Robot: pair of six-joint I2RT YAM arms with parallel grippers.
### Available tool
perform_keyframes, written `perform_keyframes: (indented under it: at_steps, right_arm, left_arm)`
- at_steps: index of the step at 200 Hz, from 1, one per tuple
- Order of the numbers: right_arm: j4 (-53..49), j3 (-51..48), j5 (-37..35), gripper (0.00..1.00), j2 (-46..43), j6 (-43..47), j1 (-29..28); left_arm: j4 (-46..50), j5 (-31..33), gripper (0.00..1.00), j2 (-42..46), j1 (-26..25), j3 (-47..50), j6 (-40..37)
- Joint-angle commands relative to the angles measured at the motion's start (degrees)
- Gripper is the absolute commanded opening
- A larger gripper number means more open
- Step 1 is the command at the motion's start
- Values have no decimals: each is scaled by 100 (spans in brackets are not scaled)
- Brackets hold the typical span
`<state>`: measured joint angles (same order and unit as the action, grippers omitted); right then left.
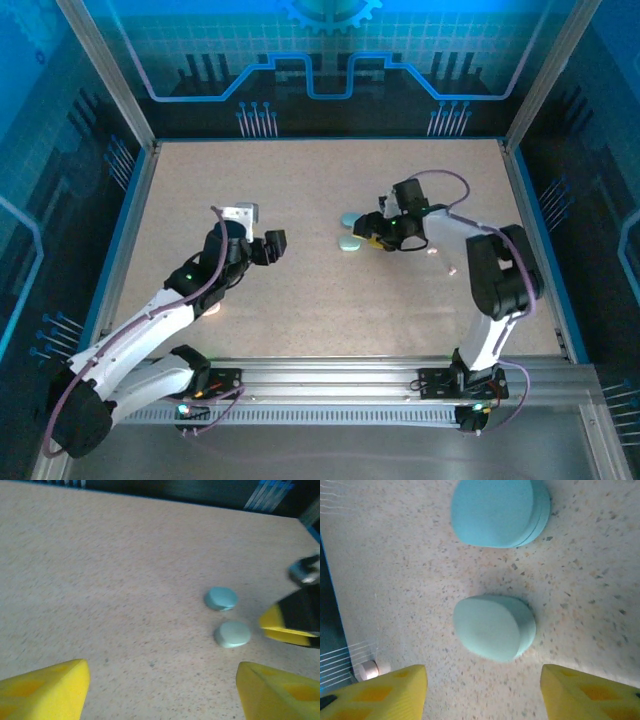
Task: Insert the wireless bluetooth earbuds into the charging case
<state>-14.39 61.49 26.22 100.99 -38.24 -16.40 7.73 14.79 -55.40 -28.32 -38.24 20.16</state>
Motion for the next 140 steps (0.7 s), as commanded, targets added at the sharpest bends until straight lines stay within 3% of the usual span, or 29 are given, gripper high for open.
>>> perform_keyframes:
  at_steps: [1,42,74,99,140]
  right_arm:
    - [-543,-88,-427,63,-754,511,79]
    - [-694,-151,-530,65,-1698,695,-22]
    - [-1013,122,-591,66,-1816,808,-426]
    - [-1130,311,-699,67,-1709,879,-745]
    - [-1135,407,-671,67,-1495,862,-917]
  left_arm:
    - [909,414,77,77,290,-210,848]
    - [2719,517,85,97,1363,-143,2622]
    - [3856,894,85,300,2000,81,4054]
    - [4759,959,86,257,2067,26,5327]
    - [4928,383,86,-483,2067,-48,6110]
